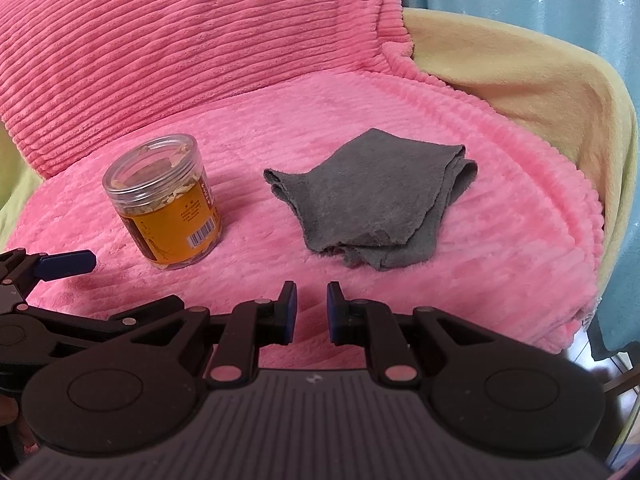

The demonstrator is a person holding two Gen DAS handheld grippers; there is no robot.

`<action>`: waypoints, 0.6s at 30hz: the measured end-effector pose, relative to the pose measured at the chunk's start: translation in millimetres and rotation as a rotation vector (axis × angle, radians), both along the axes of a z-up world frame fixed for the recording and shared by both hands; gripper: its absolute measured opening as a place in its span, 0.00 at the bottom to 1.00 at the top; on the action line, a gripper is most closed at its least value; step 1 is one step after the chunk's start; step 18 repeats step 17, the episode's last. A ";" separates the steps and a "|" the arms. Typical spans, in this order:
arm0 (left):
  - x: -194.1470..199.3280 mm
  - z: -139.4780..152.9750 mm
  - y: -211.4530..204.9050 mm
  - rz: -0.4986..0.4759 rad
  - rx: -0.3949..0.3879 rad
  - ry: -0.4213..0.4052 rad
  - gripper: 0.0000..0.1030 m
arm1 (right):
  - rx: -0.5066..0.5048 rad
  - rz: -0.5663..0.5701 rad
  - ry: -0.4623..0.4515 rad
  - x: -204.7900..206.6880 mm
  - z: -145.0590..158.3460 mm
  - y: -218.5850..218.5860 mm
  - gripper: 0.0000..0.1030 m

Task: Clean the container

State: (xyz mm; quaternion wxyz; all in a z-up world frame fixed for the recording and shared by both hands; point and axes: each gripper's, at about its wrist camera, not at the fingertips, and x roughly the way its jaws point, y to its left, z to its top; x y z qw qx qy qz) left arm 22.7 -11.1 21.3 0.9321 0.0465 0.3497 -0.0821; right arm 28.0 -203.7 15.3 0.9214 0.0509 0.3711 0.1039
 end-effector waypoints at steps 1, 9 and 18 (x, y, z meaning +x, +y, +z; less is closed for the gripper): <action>-0.2 0.1 -0.3 0.000 0.000 -0.001 1.00 | 0.000 0.000 0.000 0.1 0.0 0.0 0.11; -0.7 0.4 0.4 -0.001 -0.003 -0.003 1.00 | -0.001 0.001 0.002 1.1 -0.3 0.5 0.11; 1.6 0.3 7.1 -0.010 -0.005 -0.007 1.00 | -0.003 -0.036 0.004 -14.3 0.5 20.5 0.11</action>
